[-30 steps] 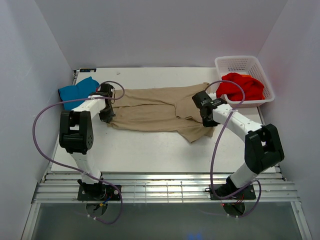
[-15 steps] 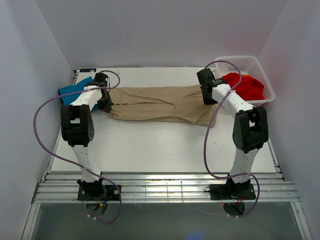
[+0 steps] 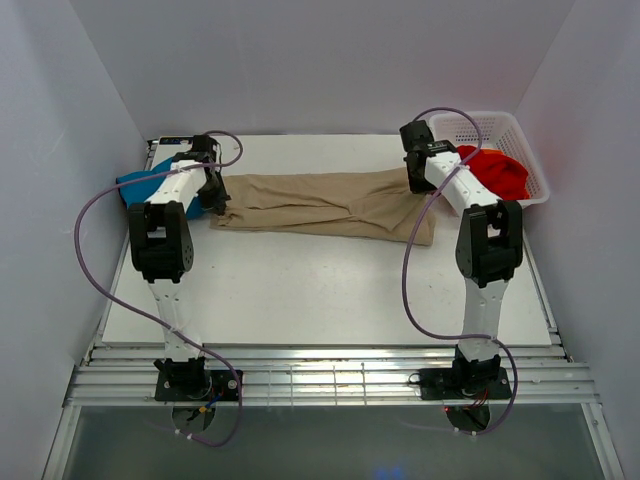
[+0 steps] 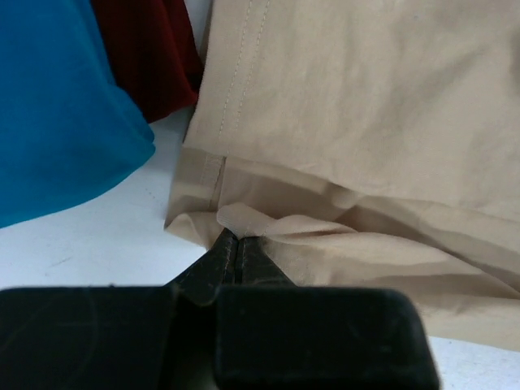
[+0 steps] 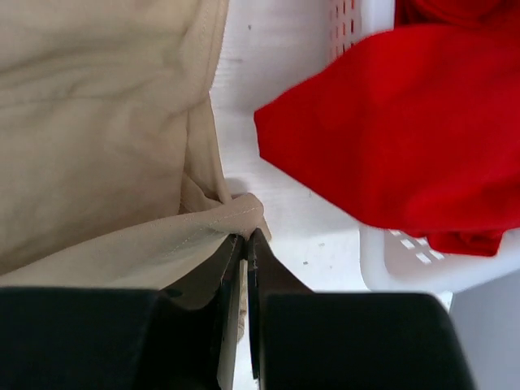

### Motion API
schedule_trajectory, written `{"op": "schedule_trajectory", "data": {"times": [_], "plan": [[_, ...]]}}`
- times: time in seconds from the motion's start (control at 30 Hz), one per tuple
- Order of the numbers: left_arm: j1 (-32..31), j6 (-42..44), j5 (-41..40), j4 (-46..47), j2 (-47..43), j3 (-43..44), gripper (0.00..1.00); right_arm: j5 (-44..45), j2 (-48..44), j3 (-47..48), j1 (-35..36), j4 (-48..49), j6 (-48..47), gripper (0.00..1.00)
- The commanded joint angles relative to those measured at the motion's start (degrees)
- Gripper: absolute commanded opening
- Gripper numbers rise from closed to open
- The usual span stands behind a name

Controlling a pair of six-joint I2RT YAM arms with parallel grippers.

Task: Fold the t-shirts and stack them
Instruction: Fold the tshirt

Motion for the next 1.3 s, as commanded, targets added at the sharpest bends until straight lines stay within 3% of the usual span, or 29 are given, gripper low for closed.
{"op": "schedule_trajectory", "data": {"times": [0.0, 0.3, 0.63, 1.07, 1.27], "plan": [[0.6, 1.2, 0.3, -2.0, 1.8, 3.3, 0.0, -0.8, 2.9, 5.7, -0.5, -1.4, -1.1, 0.08], [1.1, 0.6, 1.0, -4.0, 3.6, 9.0, 0.0, -1.1, 8.9, 14.4, -1.0, -3.5, -2.4, 0.08], [5.1, 0.4, 5.0, -4.6, 5.1, 11.5, 0.0, -1.5, 13.2, 17.7, -1.4, -3.3, -2.8, 0.08], [5.2, 1.5, 10.1, -3.9, 12.0, 19.8, 0.0, -3.0, 13.6, 13.3, -1.4, 1.1, -1.3, 0.08], [5.3, 1.2, 8.5, -3.9, 13.1, 24.9, 0.02, -2.7, 11.1, 11.4, -1.4, 5.3, -1.3, 0.09]]}}
